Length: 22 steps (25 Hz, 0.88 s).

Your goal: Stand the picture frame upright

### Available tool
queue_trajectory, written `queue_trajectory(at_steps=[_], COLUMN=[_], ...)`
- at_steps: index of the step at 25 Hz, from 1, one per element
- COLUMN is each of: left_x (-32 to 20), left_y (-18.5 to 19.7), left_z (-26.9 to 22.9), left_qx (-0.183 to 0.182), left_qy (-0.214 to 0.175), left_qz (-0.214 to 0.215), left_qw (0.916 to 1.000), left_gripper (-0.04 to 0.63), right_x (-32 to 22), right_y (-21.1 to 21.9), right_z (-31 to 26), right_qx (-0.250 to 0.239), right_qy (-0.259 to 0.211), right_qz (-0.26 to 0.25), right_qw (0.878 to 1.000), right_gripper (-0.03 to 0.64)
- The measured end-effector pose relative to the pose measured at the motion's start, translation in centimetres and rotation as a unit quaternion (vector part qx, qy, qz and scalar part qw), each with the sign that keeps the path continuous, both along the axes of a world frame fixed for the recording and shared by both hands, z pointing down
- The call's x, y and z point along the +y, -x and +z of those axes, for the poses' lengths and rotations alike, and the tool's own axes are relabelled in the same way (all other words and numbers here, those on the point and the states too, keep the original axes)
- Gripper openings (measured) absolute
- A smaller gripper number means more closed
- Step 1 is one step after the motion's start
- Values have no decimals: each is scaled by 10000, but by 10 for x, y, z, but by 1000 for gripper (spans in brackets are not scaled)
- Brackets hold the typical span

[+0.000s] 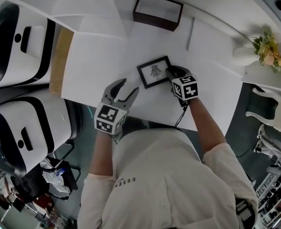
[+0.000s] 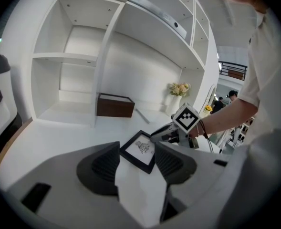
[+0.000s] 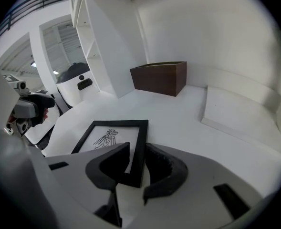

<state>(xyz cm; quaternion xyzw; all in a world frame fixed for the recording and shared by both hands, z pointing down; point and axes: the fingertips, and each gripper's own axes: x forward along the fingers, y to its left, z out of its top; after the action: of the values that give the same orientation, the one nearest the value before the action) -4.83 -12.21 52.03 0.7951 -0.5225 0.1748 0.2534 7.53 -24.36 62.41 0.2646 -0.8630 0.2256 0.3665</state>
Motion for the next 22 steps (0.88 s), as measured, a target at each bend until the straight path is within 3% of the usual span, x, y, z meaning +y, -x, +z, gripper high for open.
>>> queue_trajectory(at_steps=[22], left_x=[53], left_y=[-3], left_z=[5], left_qx=[-10], left_qy=[58], left_qz=[564], left_qw=[9984], left_gripper=[212], right_x=[70], right_y=[-29], right_z=[3], right_qx=[371], right_qy=[273], right_qz=[1082], right_qw=[9931], right_gripper=[87])
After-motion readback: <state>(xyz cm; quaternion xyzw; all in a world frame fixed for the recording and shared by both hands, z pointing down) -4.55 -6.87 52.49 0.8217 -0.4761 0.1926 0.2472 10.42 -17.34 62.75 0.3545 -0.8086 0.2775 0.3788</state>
